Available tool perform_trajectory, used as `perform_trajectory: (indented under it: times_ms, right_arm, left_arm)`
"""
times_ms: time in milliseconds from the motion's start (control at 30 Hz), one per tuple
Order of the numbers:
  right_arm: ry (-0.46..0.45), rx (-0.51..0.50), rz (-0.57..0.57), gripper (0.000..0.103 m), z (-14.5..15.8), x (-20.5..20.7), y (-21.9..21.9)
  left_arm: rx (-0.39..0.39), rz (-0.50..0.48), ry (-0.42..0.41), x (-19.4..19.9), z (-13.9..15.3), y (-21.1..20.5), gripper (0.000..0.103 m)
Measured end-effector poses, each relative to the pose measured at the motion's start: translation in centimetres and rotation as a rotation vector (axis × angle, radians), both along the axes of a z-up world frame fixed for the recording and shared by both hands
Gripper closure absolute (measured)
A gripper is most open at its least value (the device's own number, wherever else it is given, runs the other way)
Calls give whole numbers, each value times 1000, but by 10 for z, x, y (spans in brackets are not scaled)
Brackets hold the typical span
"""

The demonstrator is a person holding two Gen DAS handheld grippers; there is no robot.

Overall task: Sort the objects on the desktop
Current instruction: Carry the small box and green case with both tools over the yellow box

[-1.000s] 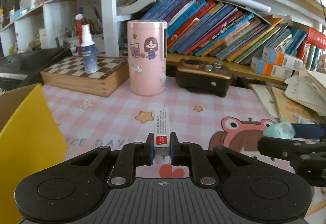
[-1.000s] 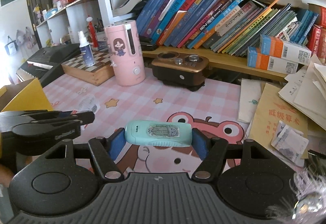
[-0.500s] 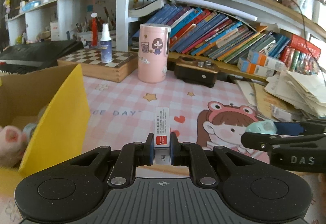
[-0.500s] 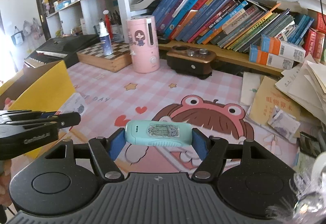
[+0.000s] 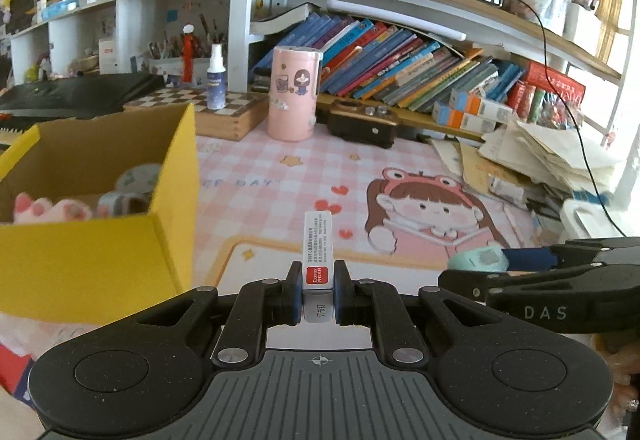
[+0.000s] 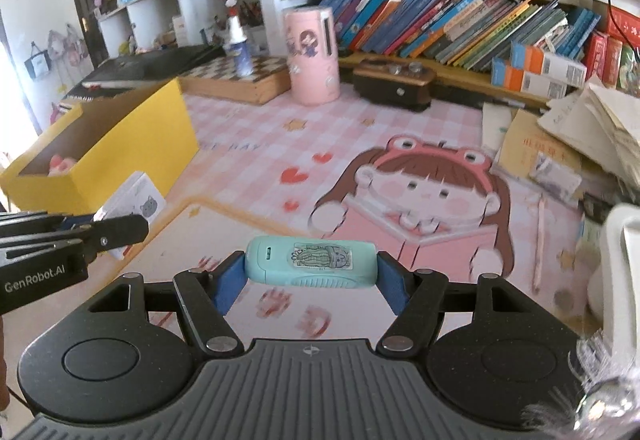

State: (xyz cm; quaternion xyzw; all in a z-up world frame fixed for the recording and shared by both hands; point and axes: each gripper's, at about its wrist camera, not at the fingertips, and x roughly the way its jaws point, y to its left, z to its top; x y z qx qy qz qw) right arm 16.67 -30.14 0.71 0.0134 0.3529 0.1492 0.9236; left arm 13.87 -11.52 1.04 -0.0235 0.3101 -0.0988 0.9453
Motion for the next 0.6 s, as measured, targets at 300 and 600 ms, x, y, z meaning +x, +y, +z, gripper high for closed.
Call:
perform_trajectory:
  times_ms: [300,600]
  right_arm:
    - [42,-1,37,36,-2,-45,45]
    - [76,8,62,36,-4,-84,88]
  left_arm:
    - [-6,22,29,-40,-4,48,90]
    - [-12,19,33,-79,-5,86,90]
